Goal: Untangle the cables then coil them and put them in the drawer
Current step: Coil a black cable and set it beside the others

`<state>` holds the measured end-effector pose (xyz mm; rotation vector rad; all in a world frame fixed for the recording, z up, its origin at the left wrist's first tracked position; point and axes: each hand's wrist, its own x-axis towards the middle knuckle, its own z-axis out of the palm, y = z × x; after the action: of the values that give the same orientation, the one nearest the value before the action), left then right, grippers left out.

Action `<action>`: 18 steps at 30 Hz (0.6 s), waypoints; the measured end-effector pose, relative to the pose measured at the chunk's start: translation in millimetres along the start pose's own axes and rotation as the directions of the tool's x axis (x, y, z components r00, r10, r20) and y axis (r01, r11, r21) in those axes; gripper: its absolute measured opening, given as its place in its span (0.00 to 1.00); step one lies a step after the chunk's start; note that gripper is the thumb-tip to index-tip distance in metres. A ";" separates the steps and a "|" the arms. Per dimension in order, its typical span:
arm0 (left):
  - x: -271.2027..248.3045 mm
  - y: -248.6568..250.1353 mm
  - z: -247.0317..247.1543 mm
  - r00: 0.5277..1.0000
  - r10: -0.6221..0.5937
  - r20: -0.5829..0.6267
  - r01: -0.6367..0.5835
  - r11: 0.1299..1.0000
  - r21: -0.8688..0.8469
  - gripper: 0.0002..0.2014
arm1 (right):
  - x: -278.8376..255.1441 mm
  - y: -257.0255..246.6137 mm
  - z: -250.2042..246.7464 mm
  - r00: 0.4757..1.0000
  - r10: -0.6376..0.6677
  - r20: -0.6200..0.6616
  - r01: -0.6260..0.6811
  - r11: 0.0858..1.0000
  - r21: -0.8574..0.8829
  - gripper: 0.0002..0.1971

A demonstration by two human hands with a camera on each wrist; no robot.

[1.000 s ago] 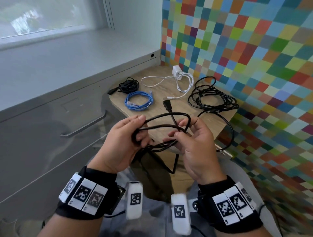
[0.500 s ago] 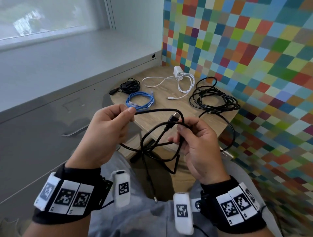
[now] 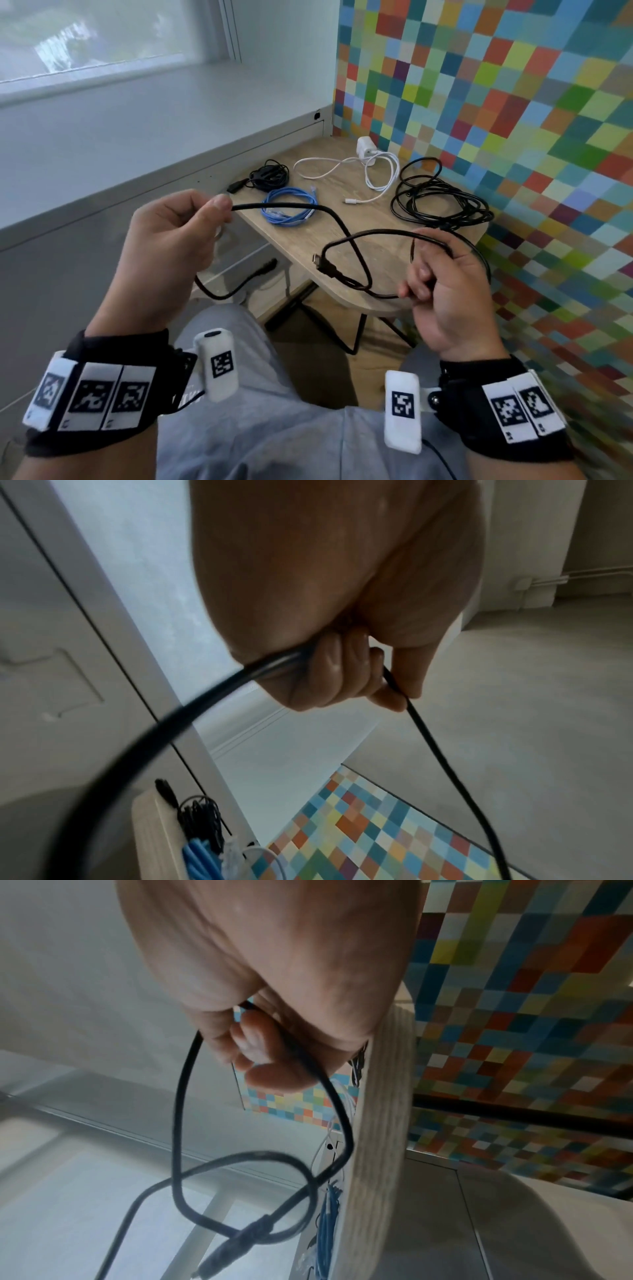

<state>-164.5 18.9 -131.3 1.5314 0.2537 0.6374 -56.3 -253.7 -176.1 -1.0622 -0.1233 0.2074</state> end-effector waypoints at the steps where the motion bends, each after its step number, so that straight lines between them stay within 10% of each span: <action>1: -0.5 -0.1 2.9 1.000 0.001 -0.014 -0.002 0.998 -0.061 0.14 | -1.5 0.0 0.4 0.997 0.009 0.074 -0.008 1.000 -0.005 0.06; 7: -1.5 2.9 19.8 0.998 0.003 -0.068 -0.018 0.975 -0.222 0.13 | -16.4 9.4 8.4 0.833 0.092 0.545 -0.094 0.995 -0.024 0.26; 14: -9.0 3.6 25.4 0.987 -0.019 0.159 0.038 0.993 -0.113 0.13 | -17.1 12.8 11.3 0.871 0.123 0.475 -0.114 0.992 -0.047 0.21; 18: -2.6 8.3 12.0 0.998 0.047 -0.048 -0.054 0.984 -0.170 0.14 | -13.3 3.9 0.3 0.840 0.223 0.495 -0.194 0.975 -0.110 0.26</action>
<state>-162.0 6.7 -123.2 1.3636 0.1884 0.7151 -69.7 -254.7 -179.3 -1.0562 -0.4918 0.6871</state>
